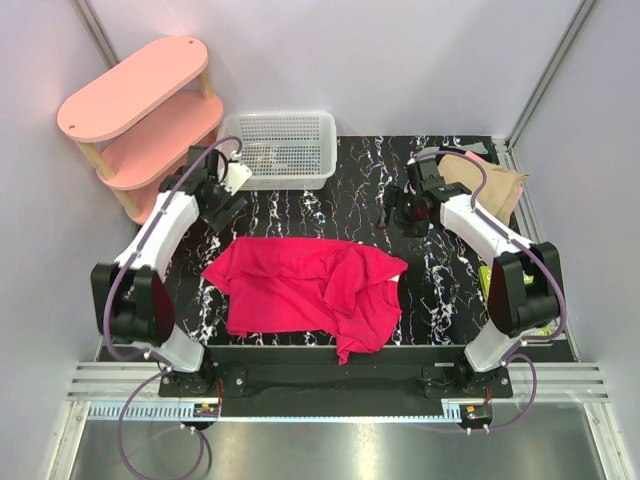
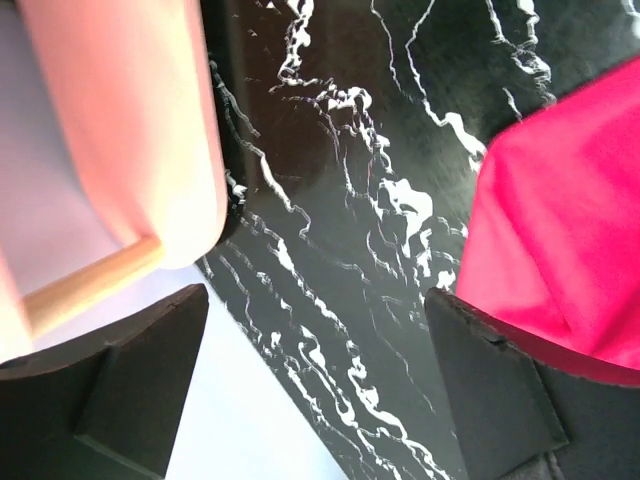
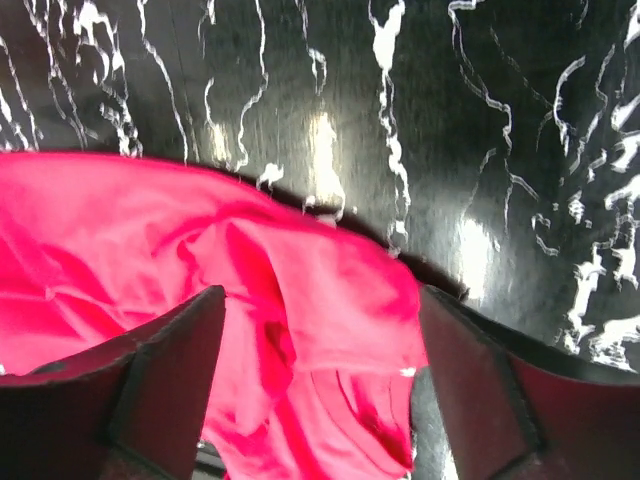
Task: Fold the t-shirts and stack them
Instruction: Flatten out the tshirt
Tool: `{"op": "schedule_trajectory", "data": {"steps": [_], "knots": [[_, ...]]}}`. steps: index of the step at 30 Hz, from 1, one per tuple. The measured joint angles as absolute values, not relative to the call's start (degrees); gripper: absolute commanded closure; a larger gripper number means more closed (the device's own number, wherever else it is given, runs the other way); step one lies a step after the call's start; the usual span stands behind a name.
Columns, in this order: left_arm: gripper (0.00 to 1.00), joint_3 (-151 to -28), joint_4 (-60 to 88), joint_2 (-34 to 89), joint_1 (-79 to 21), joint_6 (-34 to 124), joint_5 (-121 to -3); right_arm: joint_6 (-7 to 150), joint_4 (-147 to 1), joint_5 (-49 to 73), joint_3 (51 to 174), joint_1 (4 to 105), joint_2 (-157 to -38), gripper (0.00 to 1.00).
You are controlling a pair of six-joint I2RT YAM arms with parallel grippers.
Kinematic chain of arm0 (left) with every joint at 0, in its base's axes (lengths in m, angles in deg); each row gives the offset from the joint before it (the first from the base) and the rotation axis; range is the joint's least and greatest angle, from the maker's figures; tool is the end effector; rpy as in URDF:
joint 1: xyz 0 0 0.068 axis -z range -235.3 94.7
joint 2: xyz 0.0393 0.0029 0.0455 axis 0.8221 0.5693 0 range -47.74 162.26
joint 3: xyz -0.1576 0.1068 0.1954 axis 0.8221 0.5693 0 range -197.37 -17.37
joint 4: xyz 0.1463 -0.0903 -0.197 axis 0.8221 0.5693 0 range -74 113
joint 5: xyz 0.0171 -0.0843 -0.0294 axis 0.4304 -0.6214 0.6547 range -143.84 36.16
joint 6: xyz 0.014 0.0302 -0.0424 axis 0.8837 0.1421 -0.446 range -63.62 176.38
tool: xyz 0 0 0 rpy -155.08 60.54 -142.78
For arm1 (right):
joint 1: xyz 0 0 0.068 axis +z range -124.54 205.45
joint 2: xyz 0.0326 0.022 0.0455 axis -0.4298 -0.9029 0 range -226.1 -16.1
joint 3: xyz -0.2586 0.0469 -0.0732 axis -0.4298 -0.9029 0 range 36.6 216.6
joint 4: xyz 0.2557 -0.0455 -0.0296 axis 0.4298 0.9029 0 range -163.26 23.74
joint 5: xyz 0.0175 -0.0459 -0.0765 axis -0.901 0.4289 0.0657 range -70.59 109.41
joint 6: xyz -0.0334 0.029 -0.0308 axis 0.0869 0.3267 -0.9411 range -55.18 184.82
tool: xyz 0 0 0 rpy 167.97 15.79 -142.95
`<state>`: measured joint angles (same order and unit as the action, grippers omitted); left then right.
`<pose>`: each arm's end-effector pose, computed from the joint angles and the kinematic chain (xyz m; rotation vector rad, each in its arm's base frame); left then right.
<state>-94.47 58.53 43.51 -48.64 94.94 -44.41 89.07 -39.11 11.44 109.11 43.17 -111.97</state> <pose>0.3363 -0.0333 0.2846 0.9386 2.4205 0.4194 0.3360 0.1125 0.2419 0.0964 2.6247 0.4448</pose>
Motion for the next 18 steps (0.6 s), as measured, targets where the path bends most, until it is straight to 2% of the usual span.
{"op": "schedule_trajectory", "data": {"steps": [2, 8, 10, 12, 18], "knots": [[0.04, -92.3, 59.0, 38.6, -48.5, 94.9, -45.3, 89.0, -39.1, 11.1, 107.5, 43.3, -109.6, 0.42], [0.08, -82.8, 61.8, 20.5, -47.7, 95.9, -50.7, 92.7, -39.6, 5.7, 98.9, 46.9, -97.5, 0.38], [0.09, -79.0, 62.2, 20.0, -47.7, 96.3, -51.6, 94.7, -40.7, 3.4, 96.4, 49.5, -95.6, 0.32], [0.09, -75.6, 62.2, 22.5, -47.9, 96.5, -52.2, 96.9, -42.0, 1.5, 94.1, 51.8, -94.9, 0.31], [0.11, -71.7, 62.7, 29.8, -48.1, 96.6, -54.1, 102.5, -45.9, -1.6, 87.7, 55.3, -93.9, 0.35]]}}
